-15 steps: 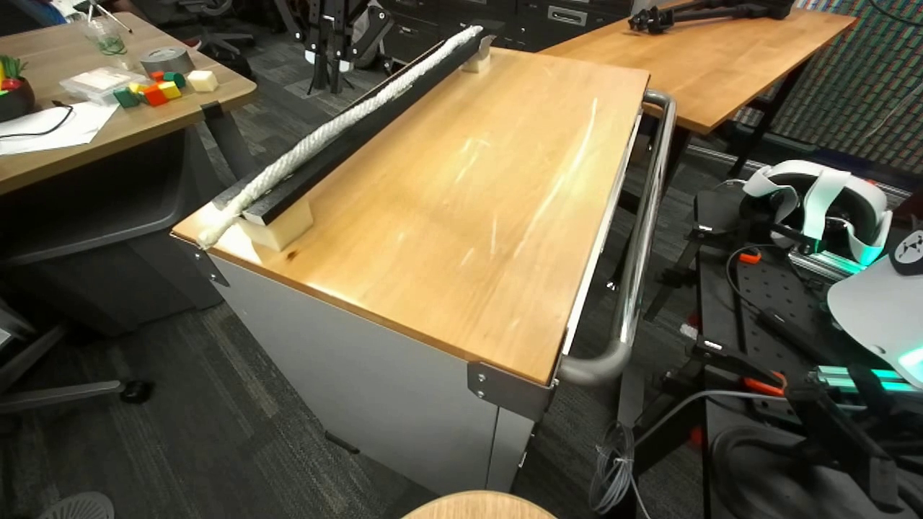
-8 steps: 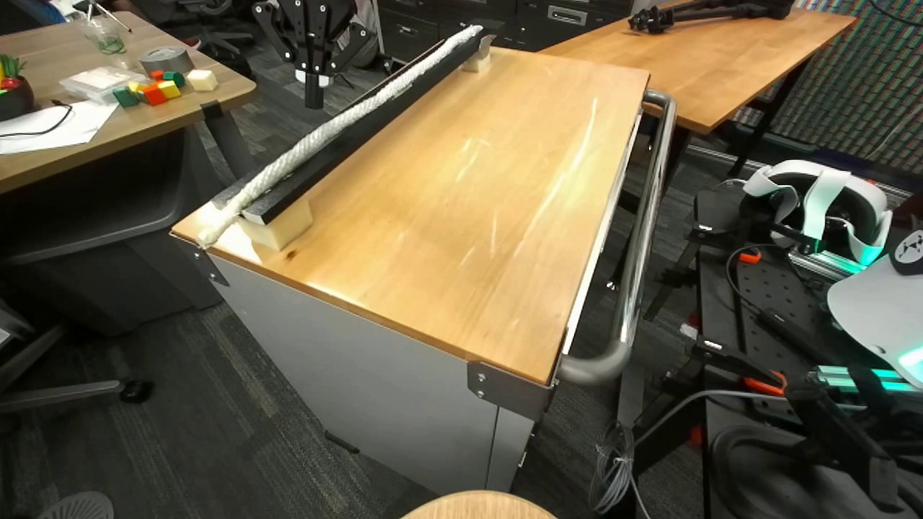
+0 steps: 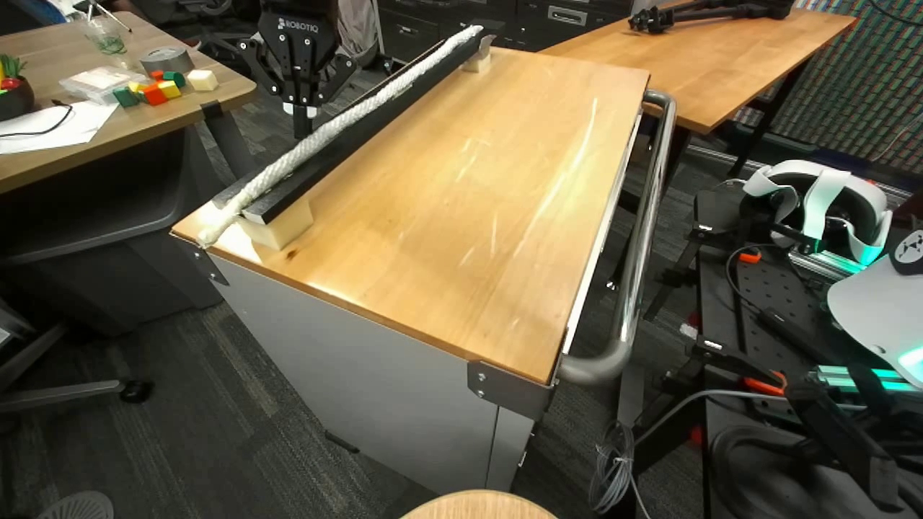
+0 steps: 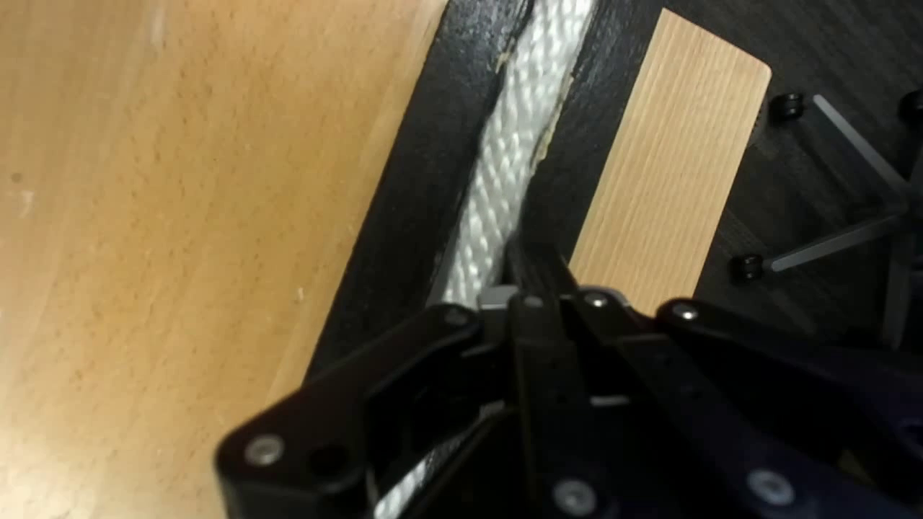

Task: Put the rope along the center of the black object

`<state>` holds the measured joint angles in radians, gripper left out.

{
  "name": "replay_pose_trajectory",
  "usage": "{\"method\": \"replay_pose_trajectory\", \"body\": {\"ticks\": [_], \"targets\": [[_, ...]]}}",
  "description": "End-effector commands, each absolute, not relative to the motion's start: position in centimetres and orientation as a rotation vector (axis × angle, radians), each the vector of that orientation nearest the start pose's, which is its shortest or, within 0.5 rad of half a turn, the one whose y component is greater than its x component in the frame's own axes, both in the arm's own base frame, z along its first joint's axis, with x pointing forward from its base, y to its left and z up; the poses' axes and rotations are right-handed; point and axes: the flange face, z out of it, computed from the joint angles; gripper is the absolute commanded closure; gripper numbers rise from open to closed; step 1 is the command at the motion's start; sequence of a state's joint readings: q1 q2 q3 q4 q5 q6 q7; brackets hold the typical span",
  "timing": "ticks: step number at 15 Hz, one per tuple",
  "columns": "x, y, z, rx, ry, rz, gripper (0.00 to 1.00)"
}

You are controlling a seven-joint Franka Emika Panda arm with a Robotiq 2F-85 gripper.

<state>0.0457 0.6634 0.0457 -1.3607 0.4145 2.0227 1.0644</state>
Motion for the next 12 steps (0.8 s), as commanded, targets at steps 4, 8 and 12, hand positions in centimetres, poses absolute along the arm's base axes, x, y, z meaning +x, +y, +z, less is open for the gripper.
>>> {"method": "replay_pose_trajectory", "body": {"ticks": [4,8,12], "targets": [[73.4,8.7,34.1,-2.349,1.529,0.334,1.00],[73.4,8.3,33.4,-2.341,1.552,0.333,1.00],[73.3,7.9,32.5,-2.324,1.593,0.357,1.00]]}}
